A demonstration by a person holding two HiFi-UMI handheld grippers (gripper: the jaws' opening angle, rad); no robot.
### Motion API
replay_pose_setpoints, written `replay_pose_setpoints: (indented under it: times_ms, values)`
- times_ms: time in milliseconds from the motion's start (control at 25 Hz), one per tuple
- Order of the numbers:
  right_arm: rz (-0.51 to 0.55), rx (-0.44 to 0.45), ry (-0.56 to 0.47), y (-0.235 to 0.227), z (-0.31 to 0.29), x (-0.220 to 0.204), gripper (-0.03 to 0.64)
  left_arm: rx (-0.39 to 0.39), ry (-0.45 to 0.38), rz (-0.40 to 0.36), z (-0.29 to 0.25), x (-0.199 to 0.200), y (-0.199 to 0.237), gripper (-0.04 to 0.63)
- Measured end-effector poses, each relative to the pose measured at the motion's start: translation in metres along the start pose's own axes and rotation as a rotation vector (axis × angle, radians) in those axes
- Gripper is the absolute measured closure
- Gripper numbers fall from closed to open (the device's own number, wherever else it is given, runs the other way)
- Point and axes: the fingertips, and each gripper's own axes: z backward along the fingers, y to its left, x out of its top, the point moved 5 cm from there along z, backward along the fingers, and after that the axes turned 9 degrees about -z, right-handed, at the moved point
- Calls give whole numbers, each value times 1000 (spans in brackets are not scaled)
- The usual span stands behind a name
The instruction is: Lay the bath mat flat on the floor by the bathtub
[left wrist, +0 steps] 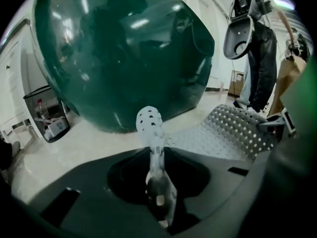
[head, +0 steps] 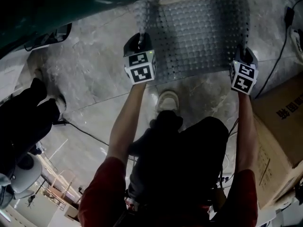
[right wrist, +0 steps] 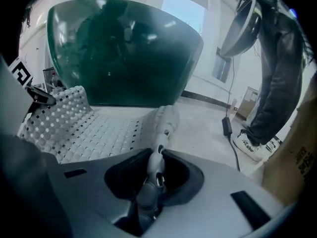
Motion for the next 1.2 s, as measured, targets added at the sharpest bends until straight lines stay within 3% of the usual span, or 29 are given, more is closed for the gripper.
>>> replay_pose_setpoints:
  times_ms: [720, 880, 1080, 1200]
  values:
    - [21, -100, 115, -43, -56, -33, 490, 67, 104, 45, -35, -58, 30, 474]
    - [41, -116, 132, -48, -62, -40, 439, 82, 129, 66, -42, -70, 38, 452]
    - [94, -151, 127, -58, -63, -38, 352, 95, 111, 17, -45, -76, 40, 422]
    - [58, -141, 93, -56, -57, -33, 321, 85, 114, 3, -41, -72, 38, 406]
